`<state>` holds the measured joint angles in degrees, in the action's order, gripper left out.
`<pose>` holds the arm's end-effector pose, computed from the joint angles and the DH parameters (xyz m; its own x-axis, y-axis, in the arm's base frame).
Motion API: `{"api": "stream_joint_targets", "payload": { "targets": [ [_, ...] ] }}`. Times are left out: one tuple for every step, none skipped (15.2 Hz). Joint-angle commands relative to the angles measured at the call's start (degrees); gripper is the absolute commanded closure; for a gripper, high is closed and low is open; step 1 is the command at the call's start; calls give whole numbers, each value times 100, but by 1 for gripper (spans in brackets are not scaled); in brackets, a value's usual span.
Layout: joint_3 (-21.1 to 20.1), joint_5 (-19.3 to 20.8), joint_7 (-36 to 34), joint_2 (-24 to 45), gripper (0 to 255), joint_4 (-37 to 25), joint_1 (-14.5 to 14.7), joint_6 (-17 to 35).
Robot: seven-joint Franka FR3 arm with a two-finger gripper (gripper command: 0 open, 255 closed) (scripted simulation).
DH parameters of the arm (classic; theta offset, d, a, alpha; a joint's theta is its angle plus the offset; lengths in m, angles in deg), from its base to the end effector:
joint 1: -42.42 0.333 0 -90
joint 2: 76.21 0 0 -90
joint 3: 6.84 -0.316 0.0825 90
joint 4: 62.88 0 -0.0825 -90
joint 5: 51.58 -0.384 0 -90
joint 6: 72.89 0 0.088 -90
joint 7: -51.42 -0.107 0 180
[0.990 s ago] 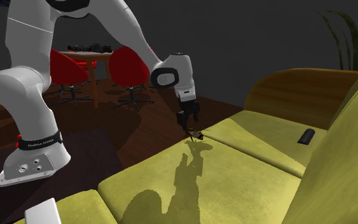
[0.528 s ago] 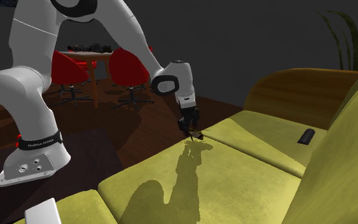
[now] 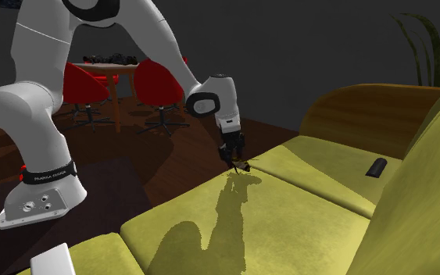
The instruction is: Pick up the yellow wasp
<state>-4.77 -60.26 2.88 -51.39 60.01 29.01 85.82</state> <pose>0.5658 -0.1632 0.2164 0.3093 -0.9480 0.0749 -0.9301 -0.3180 -0.1840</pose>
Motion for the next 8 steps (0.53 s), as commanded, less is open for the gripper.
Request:
{"api": "stream_joint_targets", "payload": {
  "targets": [
    [4, -2, 1, 12, 255, 3, -5, 12],
    [16, 12, -13, -54, 255, 10, 3, -47],
    [28, 26, -26, -120, 255, 16, 12, -107],
    [40, 40, -39, -185, 255, 19, 21, -168],
    [51, 54, -53, -249, 255, 23, 29, -229],
    [62, 69, -67, -313, 255, 25, 37, -291],
    [73, 84, -80, -375, 255, 25, 44, -353],
    [83, 99, -94, -438, 255, 24, 51, -415]
  ]
}}
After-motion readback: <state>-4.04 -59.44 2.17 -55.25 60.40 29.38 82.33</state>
